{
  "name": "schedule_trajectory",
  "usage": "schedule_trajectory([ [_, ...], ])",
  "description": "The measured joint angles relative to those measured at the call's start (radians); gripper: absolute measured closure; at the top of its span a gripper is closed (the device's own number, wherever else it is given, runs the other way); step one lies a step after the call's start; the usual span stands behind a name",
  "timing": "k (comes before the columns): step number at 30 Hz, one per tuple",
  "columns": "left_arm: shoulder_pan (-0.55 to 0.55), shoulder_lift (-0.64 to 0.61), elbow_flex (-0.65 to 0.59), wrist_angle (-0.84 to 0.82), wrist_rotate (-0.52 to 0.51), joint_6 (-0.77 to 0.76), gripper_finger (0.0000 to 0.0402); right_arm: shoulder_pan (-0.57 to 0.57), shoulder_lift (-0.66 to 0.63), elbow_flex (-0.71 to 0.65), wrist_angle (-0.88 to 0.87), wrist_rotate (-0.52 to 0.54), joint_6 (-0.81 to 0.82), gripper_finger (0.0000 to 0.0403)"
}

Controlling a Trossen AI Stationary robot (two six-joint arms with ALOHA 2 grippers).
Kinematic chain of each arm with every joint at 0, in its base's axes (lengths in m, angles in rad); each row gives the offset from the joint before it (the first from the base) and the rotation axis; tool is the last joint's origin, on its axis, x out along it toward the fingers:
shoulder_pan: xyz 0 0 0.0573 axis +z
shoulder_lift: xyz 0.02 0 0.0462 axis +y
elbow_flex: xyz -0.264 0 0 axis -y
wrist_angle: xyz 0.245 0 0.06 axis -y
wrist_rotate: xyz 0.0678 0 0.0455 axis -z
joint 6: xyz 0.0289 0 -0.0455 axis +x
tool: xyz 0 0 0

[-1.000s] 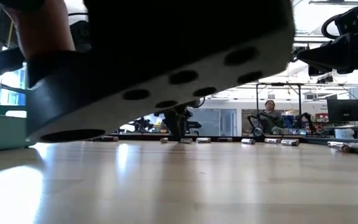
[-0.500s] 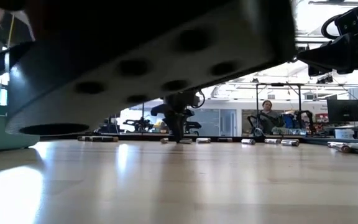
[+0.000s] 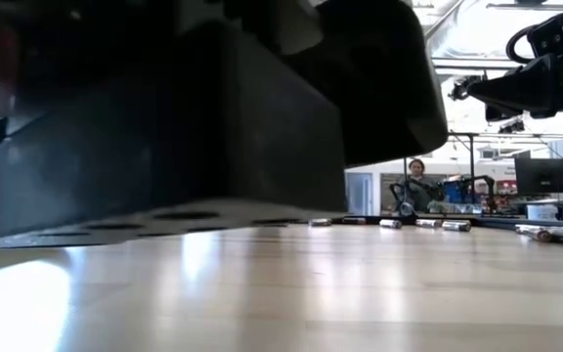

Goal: Sort batteries
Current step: Put the silver battery into the green bin

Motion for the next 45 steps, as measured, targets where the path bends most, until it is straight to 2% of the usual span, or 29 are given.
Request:
schedule_trajectory([
  [3,0.0,0.0,0.0,-0.004,0.002,0.0,0.0303,0.0,0.0,0.0,0.0,0.0,0.0,0.0402],
  [8,-0.007,0.001,0.0,-0.016,-0.004,-0.048,0.037,0.0,0.0,0.0,0.0,0.0,0.0,0.0402],
  [14,-0.021,-0.016,0.002,-0.031,-0.014,-0.107,0.0371,0.0,0.0,0.0,0.0,0.0,0.0,0.0402],
  [18,-0.022,-0.073,0.019,-0.028,-0.014,-0.179,0.0372,0.0,0.0,0.0,0.0,0.0,0.0,0.0402],
  [24,-0.058,-0.202,0.01,0.023,-0.007,-0.368,0.0372,0.0,0.0,0.0,0.0,0.0,0.0,0.0402],
  [29,-0.113,-0.331,0.011,0.011,-0.016,-0.614,0.0372,0.0,0.0,0.0,0.0,0.0,0.0,0.0402],
  [33,-0.191,-0.445,-0.045,0.006,-0.138,-0.762,0.0372,0.0,0.0,0.0,0.0,0.0,0.0,0.0402],
  [37,-0.276,-0.601,-0.161,0.013,-0.265,-0.936,0.0372,0.0,0.0,0.0,0.0,0.0,0.0,0.0402],
  [41,-0.354,-0.778,-0.335,0.011,-0.423,-1.148,0.0372,0.0,0.0,0.0,0.0,0.0,0.0,0.0402],
  [45,-0.446,-0.992,-0.563,-0.011,-0.585,-1.429,0.0372,0.0,0.0,0.0,0.0,0.0,0.0,0.0402],
])
